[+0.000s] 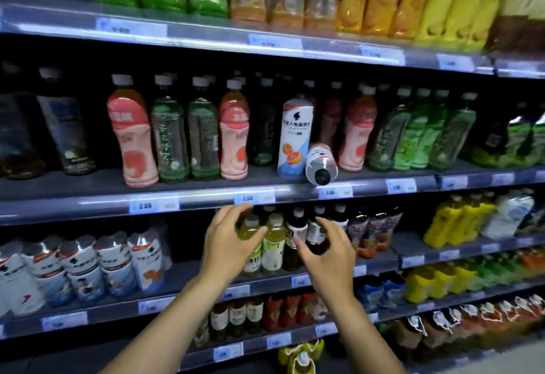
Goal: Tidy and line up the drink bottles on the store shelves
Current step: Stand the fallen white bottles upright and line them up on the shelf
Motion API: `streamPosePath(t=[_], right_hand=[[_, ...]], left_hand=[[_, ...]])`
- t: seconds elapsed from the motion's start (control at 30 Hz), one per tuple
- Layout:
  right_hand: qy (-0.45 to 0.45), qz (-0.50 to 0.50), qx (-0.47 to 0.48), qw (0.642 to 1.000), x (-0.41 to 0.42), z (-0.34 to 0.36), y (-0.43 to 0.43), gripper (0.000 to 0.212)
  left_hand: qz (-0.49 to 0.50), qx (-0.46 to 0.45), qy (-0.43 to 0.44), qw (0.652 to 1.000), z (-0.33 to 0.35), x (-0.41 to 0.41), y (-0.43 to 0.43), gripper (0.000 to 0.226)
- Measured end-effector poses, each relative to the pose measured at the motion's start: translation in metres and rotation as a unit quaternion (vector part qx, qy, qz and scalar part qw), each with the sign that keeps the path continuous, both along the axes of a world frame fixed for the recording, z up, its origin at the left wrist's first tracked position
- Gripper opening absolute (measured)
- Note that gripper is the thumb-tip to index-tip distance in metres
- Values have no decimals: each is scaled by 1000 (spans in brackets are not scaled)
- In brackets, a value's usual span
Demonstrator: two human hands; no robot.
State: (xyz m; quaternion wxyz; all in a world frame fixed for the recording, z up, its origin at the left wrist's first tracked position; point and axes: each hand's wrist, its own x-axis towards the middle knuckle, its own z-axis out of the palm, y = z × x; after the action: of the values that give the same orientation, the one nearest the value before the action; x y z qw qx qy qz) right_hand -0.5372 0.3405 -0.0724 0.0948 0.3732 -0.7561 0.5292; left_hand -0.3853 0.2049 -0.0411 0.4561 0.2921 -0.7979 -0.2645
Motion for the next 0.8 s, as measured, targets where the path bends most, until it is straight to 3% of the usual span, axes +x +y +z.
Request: streamPosePath(t=[0.17, 0.53, 0.8], right_hand=[[36, 1, -55, 998, -44, 25, 7, 55], [46, 75, -80, 993, -98, 73, -55, 90], [68, 65, -84, 992, -113, 77, -74, 79]], left_hand=[[22, -12, 37, 999, 31, -32, 10, 46], [56, 0, 34, 998, 56, -52, -18, 44], [26, -1, 44, 999, 61, -76, -38, 43]])
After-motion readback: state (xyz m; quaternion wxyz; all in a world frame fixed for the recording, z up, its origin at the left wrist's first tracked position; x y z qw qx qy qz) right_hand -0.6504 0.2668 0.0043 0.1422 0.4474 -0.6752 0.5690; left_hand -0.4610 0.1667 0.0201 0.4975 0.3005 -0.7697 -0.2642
